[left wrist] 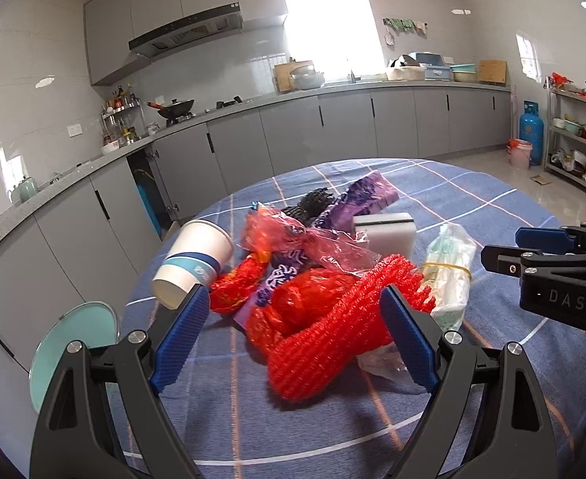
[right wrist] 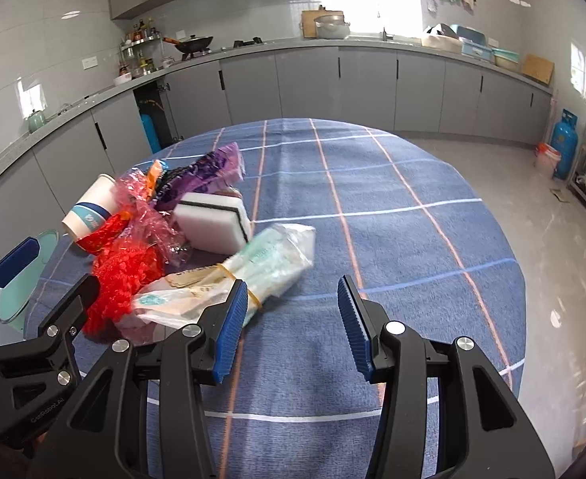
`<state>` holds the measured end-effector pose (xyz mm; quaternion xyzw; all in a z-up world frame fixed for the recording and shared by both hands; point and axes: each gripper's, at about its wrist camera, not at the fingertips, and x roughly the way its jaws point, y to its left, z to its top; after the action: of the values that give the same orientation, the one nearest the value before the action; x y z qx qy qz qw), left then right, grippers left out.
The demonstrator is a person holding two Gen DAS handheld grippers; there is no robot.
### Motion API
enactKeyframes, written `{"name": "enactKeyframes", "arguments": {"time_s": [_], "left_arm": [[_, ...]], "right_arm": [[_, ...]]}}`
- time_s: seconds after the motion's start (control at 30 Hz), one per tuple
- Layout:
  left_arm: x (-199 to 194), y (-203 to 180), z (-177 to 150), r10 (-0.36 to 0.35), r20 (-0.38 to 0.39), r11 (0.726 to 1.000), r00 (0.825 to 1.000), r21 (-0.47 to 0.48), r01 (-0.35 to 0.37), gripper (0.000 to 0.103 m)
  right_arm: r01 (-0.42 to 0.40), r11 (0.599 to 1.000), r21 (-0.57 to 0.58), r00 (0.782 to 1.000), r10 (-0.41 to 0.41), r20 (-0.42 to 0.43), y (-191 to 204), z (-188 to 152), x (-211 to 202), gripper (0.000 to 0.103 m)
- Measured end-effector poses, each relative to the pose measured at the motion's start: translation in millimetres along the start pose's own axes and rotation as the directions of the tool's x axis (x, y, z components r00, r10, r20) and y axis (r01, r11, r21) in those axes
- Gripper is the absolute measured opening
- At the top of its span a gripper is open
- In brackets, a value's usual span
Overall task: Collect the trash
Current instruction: 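Move both tools back to the table over the trash pile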
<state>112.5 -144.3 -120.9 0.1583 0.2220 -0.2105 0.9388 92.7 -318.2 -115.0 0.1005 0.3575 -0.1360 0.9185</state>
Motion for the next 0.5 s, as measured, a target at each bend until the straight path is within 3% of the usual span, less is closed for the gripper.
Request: {"name": "enactKeyframes", "arguments": {"time_s": [0.3,0.43,0.5], "left_arm": [[-10.5,1.2,1.4,-0.032,0.019,0.999,0.999,-0.004,0.032,0.086],[-1.9,-9.8,-3.9,-0.077,-0.013,0.997,0.997,0.024,0.077,0.086],[4.0,-10.6,-5.4,-0.104,-0.035,0.994,0.994,0.018,0.105,0.077]], "right_arm": [[-0.002,1.0,0.028,1.0,0.002,0.002,-8.6,-2.0,1.6,0.048],[-0.005,1.0,0.029,1.0,0.006,-0.003,-7.9,-3.2,2.8,0.048],[-0.006,1.0,0.031,1.0,0.006,-0.001,-7.8,-3.3,2.6,0.048]]}}
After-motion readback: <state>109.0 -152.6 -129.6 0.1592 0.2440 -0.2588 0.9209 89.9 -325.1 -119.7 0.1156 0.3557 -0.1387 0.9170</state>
